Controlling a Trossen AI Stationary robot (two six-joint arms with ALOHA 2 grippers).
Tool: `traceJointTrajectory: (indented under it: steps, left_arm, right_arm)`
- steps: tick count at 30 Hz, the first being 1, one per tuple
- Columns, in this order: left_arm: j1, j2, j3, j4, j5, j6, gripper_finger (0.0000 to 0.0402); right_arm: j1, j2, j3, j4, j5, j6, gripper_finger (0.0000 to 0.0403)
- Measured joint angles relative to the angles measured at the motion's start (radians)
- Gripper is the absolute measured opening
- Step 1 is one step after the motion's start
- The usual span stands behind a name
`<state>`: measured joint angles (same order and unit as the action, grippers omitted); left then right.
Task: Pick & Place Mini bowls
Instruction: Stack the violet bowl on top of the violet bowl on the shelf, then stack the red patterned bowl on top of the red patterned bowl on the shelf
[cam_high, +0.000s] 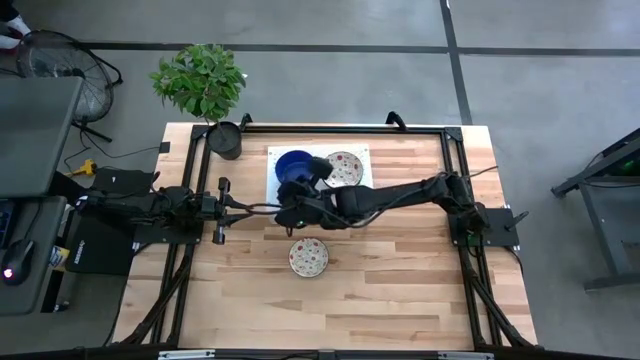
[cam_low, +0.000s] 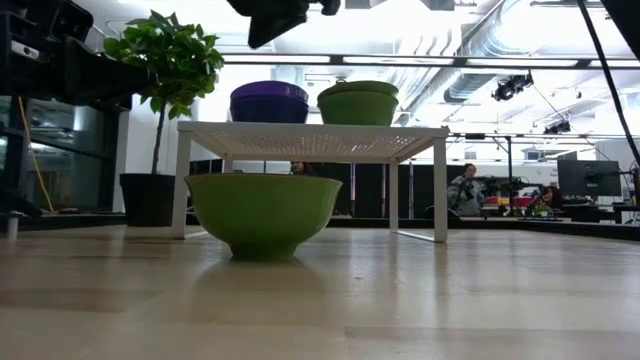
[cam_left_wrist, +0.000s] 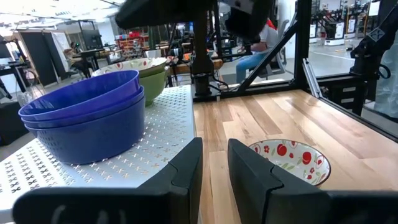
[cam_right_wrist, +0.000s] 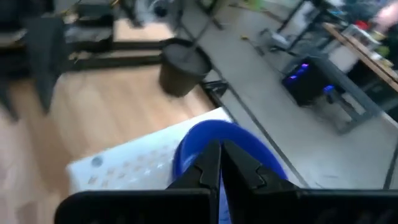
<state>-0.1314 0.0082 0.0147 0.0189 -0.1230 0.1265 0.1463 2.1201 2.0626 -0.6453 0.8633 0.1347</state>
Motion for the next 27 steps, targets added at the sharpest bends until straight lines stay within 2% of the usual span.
traceJointTrajectory:
  steps: [5, 10, 18, 27]
  left_arm:
    - [0.0, 0.0, 0.0, 0.0, 0.0, 0.0, 0.0072]
    - [0.0, 0.0, 0.0, 0.0, 0.0, 0.0, 0.0072]
    - [0.0, 0.0, 0.0, 0.0, 0.0, 0.0, 0.0072]
    - [0.0, 0.0, 0.0, 0.0, 0.0, 0.0, 0.0072]
  right_arm:
    - [0.004, -0.001, -0.066, 0.088, 0.044, 0.099, 0.0001]
    - [0.022, -0.001, -0.125, 0.155, 0.148, 0.177, 0.0001]
    - [0.025, -0.001, -0.188, 0.15, 0.159, 0.311, 0.0]
    - [0.017, -0.001, -0.213, 0.157, 0.158, 0.338, 0.0]
